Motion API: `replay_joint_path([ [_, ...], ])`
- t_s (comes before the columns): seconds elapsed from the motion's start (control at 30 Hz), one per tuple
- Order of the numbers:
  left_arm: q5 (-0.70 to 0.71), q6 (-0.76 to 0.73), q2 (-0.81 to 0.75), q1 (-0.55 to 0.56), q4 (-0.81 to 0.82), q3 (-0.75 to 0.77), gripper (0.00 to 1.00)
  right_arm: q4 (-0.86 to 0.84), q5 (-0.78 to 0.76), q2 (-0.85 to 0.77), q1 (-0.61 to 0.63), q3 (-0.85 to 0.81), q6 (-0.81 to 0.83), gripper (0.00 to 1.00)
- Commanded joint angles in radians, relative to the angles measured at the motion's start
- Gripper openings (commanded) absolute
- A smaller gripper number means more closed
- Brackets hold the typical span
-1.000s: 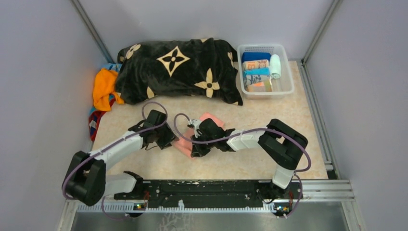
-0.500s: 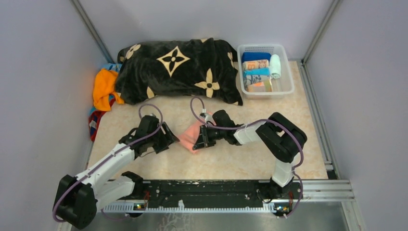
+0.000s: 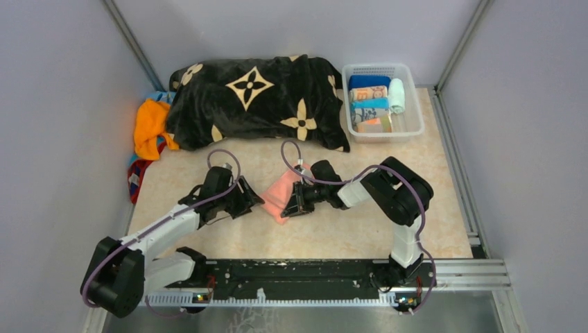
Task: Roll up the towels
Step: Roll the towel at the center of the board.
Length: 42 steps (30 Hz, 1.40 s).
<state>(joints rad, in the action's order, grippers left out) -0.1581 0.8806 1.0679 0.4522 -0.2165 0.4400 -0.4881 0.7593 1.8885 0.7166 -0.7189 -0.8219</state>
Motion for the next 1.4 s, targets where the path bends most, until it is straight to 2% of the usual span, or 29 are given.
replay_joint_path([
  [0.0,-0.019,-0.009,0.058,-0.008,0.109,0.002,0.63,-0.040,0.000,0.013,-0.015,0.002,-0.010,0.08],
  [0.3,0.012,-0.019,0.241,-0.010,0.129,0.048,0.50,0.000,-0.022,-0.041,-0.015,-0.008,0.022,0.13],
  [0.47,0.026,-0.008,0.298,-0.009,0.097,0.062,0.45,0.168,-0.099,-0.150,-0.005,-0.037,0.136,0.28],
  [0.57,0.027,-0.005,0.311,-0.010,0.088,0.064,0.44,0.354,-0.223,-0.223,0.027,-0.091,0.257,0.37],
  [0.67,0.029,-0.005,0.322,-0.009,0.079,0.071,0.43,0.522,-0.412,-0.316,0.089,-0.141,0.367,0.42],
  [0.73,0.027,-0.006,0.331,-0.010,0.076,0.074,0.43,0.586,-0.587,-0.356,0.155,-0.175,0.437,0.44],
  [0.83,0.022,-0.006,0.342,-0.010,0.078,0.077,0.42,0.622,-0.766,-0.383,0.268,-0.214,0.540,0.46],
  [1.07,0.018,-0.009,0.348,-0.009,0.082,0.078,0.42,0.585,-0.900,-0.304,0.412,-0.271,0.637,0.46],
  [1.37,0.020,-0.014,0.346,-0.009,0.083,0.080,0.43,0.645,-1.039,-0.135,0.471,-0.345,0.676,0.45],
])
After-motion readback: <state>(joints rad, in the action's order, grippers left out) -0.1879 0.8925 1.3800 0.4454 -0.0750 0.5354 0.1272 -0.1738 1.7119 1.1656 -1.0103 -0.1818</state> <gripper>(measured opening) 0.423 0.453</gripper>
